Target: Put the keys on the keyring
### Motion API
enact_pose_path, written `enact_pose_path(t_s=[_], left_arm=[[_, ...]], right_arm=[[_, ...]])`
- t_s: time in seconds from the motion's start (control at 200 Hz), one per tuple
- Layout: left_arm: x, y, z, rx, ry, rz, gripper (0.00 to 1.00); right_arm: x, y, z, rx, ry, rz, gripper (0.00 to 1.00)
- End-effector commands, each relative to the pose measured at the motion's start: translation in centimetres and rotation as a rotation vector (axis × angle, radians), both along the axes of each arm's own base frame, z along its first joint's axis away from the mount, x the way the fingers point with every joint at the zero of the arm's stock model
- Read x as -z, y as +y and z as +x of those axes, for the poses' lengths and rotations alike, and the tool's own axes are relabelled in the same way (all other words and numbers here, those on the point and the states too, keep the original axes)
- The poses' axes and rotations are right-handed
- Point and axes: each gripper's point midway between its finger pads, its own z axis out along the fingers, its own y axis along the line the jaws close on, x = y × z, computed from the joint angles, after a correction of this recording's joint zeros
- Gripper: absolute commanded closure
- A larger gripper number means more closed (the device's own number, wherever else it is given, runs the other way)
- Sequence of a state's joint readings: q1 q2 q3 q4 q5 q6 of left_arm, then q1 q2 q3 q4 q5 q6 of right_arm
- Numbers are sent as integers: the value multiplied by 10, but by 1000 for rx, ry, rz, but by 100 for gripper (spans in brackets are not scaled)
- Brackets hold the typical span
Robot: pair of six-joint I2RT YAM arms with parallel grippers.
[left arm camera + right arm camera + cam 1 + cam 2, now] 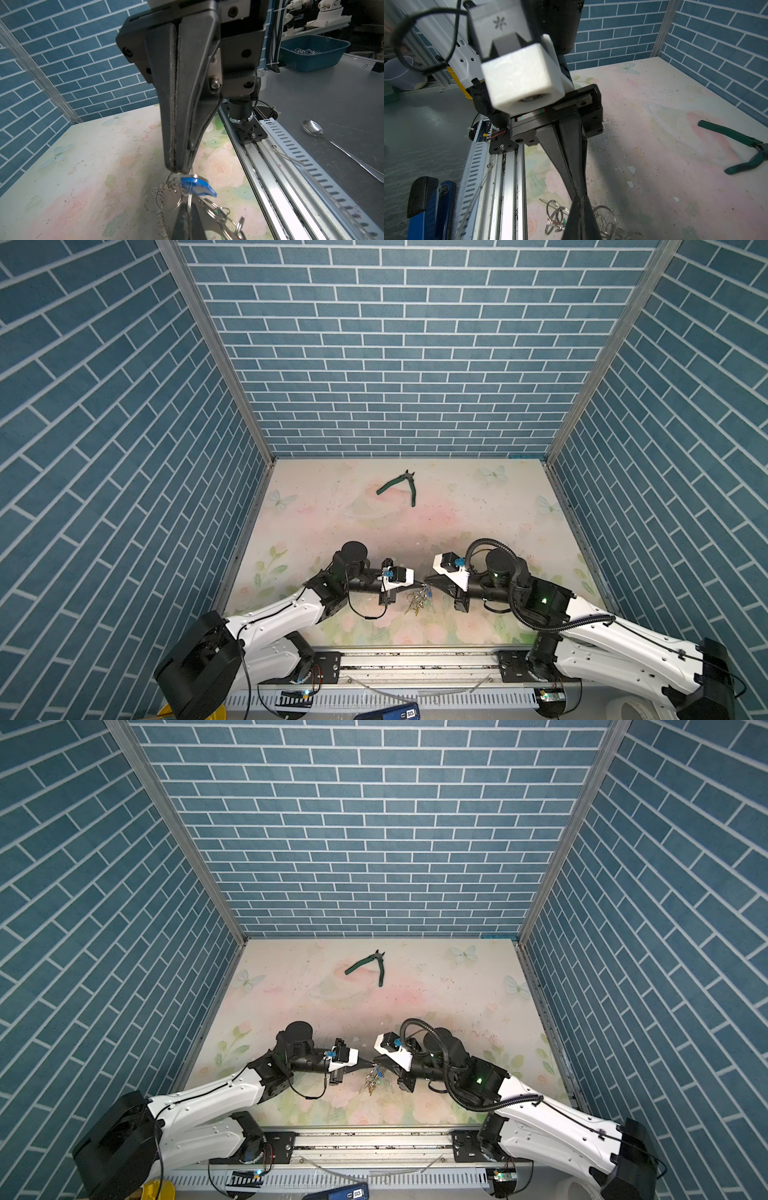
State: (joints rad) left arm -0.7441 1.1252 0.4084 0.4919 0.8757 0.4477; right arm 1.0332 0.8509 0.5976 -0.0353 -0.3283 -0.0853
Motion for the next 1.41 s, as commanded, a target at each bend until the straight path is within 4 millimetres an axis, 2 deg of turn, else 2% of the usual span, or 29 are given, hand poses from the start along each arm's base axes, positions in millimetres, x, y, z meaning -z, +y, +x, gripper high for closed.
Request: enact_pose_path(t_s=[0.0, 0.445, 1.125, 1.4], left_arm=[[10, 2, 2, -16, 60, 34, 100], [8, 3, 6, -36, 69, 22, 100], [5, 3, 4, -21, 50, 7, 100], [6, 5, 1, -7, 25, -6, 100]], right_arm=[[9, -3, -2, -10, -22, -53, 100], [11, -5, -8, -2, -35, -84, 100], [29, -2, -11, -5, -2, -130, 100], [31, -3, -10, 14, 21, -117, 100]])
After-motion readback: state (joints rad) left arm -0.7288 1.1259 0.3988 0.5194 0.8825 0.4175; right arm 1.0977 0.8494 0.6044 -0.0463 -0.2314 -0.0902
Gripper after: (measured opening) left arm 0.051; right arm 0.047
